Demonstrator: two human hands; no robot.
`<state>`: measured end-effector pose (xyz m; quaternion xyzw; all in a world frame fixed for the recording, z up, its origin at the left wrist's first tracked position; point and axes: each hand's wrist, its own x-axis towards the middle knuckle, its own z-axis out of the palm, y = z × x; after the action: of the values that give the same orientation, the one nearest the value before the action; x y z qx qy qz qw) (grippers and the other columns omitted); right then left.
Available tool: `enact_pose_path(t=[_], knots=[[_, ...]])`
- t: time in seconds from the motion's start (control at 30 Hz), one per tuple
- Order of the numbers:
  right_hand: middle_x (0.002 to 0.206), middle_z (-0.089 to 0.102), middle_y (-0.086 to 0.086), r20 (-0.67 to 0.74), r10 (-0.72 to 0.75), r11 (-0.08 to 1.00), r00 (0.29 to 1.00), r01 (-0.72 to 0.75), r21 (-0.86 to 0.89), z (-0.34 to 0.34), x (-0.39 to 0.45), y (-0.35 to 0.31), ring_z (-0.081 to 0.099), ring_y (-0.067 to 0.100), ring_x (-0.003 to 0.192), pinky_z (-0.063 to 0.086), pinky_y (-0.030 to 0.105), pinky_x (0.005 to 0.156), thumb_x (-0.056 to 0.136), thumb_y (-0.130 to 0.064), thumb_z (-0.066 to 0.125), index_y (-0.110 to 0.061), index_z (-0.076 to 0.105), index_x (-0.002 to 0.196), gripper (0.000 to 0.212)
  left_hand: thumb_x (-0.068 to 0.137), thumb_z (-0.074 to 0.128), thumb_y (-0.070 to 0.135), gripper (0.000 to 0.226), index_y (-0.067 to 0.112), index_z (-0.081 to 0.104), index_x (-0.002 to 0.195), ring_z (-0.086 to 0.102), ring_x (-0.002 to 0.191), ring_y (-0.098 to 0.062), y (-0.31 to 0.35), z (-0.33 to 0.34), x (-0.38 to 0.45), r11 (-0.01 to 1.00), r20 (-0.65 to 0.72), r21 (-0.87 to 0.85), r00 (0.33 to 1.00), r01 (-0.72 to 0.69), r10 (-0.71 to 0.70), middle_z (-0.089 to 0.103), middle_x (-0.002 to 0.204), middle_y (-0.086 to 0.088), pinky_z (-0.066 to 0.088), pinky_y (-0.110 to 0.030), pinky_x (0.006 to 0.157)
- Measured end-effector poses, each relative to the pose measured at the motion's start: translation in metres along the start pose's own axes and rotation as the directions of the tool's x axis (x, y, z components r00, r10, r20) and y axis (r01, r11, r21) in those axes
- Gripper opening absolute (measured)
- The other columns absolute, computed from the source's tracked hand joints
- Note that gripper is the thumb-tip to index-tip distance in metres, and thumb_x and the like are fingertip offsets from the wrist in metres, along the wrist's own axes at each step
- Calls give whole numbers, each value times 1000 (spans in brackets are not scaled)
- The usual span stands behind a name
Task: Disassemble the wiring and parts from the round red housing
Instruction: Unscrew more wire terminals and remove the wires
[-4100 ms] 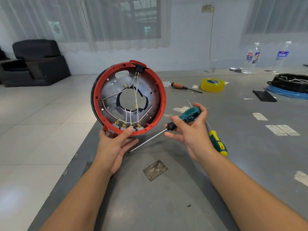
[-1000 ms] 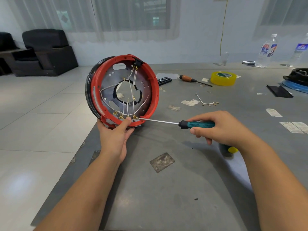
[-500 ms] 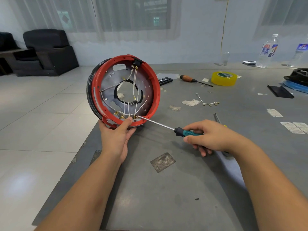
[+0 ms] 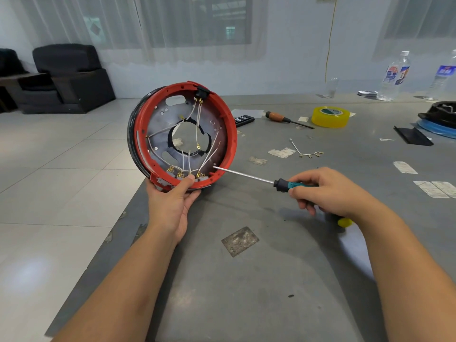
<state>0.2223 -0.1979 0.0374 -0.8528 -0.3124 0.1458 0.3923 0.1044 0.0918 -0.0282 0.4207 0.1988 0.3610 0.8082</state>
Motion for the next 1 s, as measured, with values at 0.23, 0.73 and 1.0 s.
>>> enact_pose_path(t=[0.23, 0.73, 1.0], knots=[[87, 73, -14, 75, -20, 993, 997, 28, -114, -4, -3, -1, 67, 6, 79, 55, 22, 70, 82, -23, 77, -52, 77, 83, 28, 91, 75, -8, 67, 15, 43, 145, 80, 94, -31, 1, 1, -1, 1000, 25, 8, 1000, 12, -12, 79, 108, -6, 66, -43, 81], [102, 65, -23, 168, -61, 930, 984, 117, -349, 23, 7, 0, 57, -10, 94, 42, 5, 69, 77, -30, 79, -62, 67, 80, 35, 87, 80, -6, 73, 21, 47, 146, 78, 104, -32, 5, -1, -2, 998, 51, 61, 998, -30, 27, 69, 134, -9, 65, -49, 86], [109, 63, -13, 200, -75, 923, 977, 144, -358, 34, 9, -7, 60, 6, 101, 49, 26, 91, 82, -32, 79, -47, 75, 108, 31, 88, 78, -8, 71, 19, 48, 146, 77, 105, -37, 3, -1, -4, 999, 122, 20, 992, 36, -38, 75, 127, -10, 63, -54, 89]])
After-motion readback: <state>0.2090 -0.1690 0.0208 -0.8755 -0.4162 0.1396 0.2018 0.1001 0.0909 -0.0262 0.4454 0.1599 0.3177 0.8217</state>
